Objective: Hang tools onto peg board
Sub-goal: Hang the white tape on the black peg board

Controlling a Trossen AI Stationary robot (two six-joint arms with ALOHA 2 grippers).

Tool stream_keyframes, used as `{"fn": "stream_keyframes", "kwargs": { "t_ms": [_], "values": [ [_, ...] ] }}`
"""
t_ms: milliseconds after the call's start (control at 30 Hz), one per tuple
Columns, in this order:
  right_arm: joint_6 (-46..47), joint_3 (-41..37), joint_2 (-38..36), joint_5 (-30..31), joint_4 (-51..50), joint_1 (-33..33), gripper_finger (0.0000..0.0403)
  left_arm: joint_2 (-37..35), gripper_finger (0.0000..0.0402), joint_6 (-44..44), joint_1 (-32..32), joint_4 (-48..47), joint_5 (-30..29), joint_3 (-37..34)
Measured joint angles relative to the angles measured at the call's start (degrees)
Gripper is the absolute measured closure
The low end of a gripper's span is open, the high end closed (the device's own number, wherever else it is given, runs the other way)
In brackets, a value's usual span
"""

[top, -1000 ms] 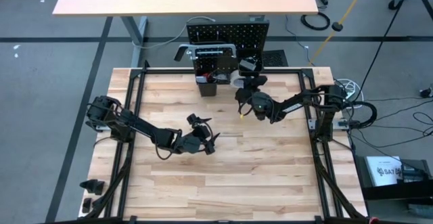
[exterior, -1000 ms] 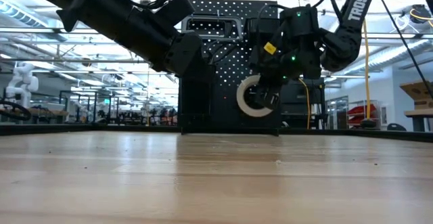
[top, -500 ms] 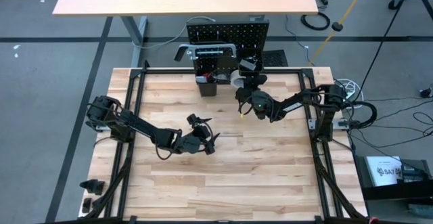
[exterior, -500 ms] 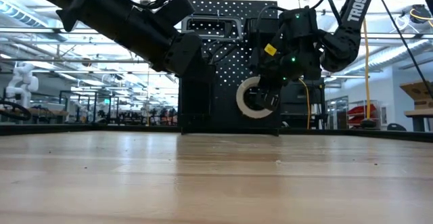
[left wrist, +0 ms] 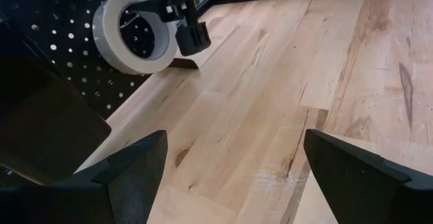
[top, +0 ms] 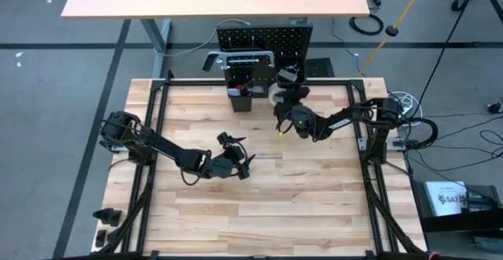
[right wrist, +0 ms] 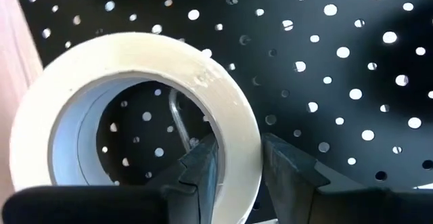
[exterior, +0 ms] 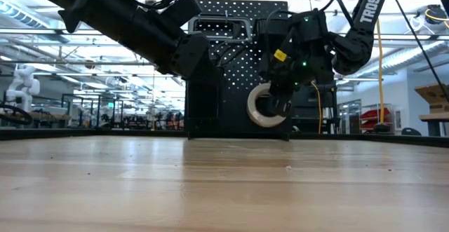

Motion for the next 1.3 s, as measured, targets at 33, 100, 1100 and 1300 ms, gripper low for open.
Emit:
{"fn": "stream_keyframes", "kwargs": {
  "t_ms": [33, 100, 1100, 1300],
  "values": [
    [0.0, 0.0, 0.0, 0.0, -0.5, 0.0, 0.0297, 0.0, 0.0049, 0.0, 0.0, 0.0, 0.0, 0.0],
    [0.0, 0.0, 0.0, 0.0, -1.1, 0.0, 0.0296, 0.0, 0.0049, 0.0, 0.0, 0.0, 0.0, 0.0],
    [0.2, 0.0, -0.1, 1.6, -4.8, 0.3, 0.0296, 0.0, 0.0049, 0.0, 0.0, 0.2, 0.0, 0.0],
    [-1.6, 0.0, -0.1, 1.9, -5.1, 1.3, 0.0296, 0.0, 0.0049, 0.0, 0.0, 0.2, 0.0, 0.0]
  ]
}}
